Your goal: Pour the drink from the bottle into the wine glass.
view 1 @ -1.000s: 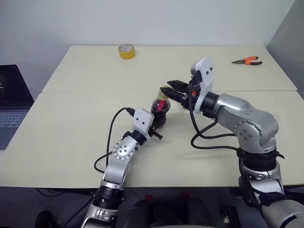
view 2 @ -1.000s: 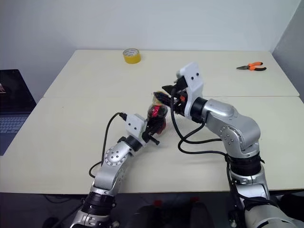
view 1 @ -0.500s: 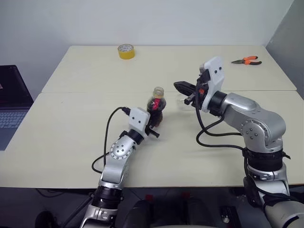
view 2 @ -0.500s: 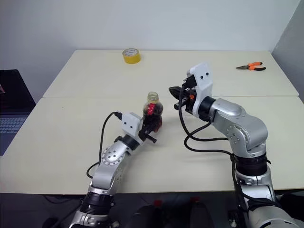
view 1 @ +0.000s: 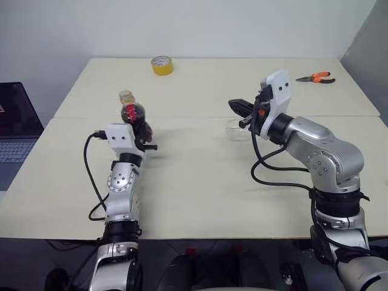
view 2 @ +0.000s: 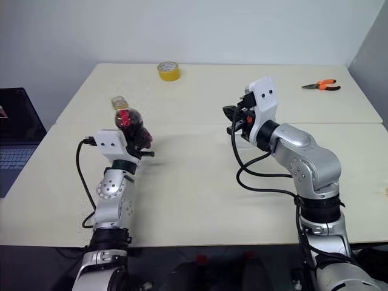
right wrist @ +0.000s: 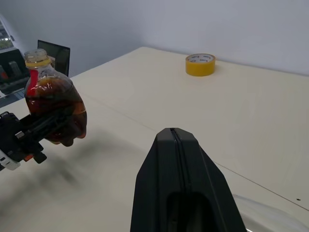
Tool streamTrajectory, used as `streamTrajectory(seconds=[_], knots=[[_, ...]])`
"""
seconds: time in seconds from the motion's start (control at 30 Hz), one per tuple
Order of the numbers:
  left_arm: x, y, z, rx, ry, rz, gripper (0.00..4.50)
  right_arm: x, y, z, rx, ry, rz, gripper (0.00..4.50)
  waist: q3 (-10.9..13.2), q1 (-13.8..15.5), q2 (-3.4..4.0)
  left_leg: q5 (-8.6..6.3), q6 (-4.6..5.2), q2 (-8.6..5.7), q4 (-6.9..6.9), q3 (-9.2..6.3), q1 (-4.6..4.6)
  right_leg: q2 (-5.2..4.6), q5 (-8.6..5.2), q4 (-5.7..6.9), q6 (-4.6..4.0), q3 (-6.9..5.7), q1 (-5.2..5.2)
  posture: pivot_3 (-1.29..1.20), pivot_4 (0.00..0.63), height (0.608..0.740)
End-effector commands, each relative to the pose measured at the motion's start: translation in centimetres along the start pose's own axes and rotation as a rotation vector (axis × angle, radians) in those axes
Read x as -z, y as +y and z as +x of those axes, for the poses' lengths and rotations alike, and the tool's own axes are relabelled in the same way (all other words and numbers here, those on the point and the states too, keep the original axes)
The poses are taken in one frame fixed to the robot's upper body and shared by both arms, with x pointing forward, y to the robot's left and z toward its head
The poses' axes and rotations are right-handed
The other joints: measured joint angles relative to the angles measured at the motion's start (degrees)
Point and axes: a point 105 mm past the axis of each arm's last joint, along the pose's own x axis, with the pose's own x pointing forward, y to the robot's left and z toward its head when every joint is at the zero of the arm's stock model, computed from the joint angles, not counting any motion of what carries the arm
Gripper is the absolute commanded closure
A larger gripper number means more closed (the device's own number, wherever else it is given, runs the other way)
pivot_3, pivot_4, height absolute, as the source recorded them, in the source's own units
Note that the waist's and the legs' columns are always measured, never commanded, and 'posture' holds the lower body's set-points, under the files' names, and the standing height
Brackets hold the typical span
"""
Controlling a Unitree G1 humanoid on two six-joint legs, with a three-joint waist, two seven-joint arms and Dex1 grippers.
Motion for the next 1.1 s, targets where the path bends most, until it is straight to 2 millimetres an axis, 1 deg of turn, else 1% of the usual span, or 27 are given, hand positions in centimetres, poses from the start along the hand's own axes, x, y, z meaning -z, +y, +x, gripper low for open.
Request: streamTrajectory(seconds=[0.03,0.2,0.33,0.37,0.5,0.7,0.97,1.1], knots=[[-1.0,1.1,0.6,-0.032,-0.070,0.013,3.09,-1.2,0.3,-0.2,-0.005,-0.042,-0.036,4.50,0.00,-0.01,-0.01,0.00,0.00,-0.01,0.00,0.00,0.00,0.00,0.00,0.00,0.00,0.00,0.00,0.00,0.150,0.740],[1.8,2.2,-0.4,-0.064,-0.011,0.012,1.42,-1.2,0.3,-0.3,-0.005,-0.035,-0.043,4.50,0.00,-0.17,-0.01,0.00,0.00,0.02,-0.01,0.00,0.00,0.00,0.00,0.02,0.00,0.00,-0.02,0.00,0.150,0.740],[2.6,2.3,-1.0,-0.070,0.002,0.016,0.16,-1.3,0.3,-0.3,-0.004,-0.034,-0.045,4.50,0.00,-0.21,0.00,0.00,0.00,0.02,-0.02,0.00,0.00,0.00,0.00,0.02,0.00,0.00,-0.02,0.00,0.150,0.740],[2.6,2.3,-1.1,-0.070,0.001,0.016,0.02,-1.3,0.3,-0.3,-0.004,-0.034,-0.045,4.50,0.00,-0.22,0.00,0.00,0.00,0.02,-0.02,-0.01,0.00,0.00,0.00,0.02,0.00,0.00,-0.02,0.00,0.150,0.740],[2.7,2.4,-1.4,-0.074,0.001,0.016,0.02,-1.2,0.3,-0.3,-0.005,-0.032,-0.047,4.50,-0.01,-0.21,-0.01,0.00,0.00,0.02,-0.01,-0.01,0.00,0.00,0.00,0.02,0.00,0.01,-0.02,0.00,0.150,0.740],[2.2,2.4,-2.2,-0.058,-0.005,-0.008,0.02,-1.1,0.2,-0.2,-0.006,-0.031,-0.045,4.50,-0.01,-0.29,-0.01,0.00,0.00,0.05,-0.02,-0.01,0.00,0.00,0.00,0.03,0.00,0.02,-0.03,0.00,0.150,0.740],[0.8,2.4,-4.1,-0.044,0.001,-0.018,0.02,-0.8,0.0,-0.1,-0.008,-0.017,-0.050,4.50,-0.01,-0.27,0.00,0.00,0.00,0.04,-0.02,-0.02,0.01,0.01,0.00,0.02,0.00,0.02,-0.02,0.00,0.150,0.740],[0.1,2.0,-5.6,-0.022,0.018,-0.035,0.02,-0.5,-0.3,-0.1,-0.008,-0.002,-0.061,4.50,-0.01,-0.30,0.00,0.00,0.00,0.04,-0.03,0.00,0.01,0.00,0.00,0.02,0.00,0.04,-0.03,0.00,0.150,0.740]])
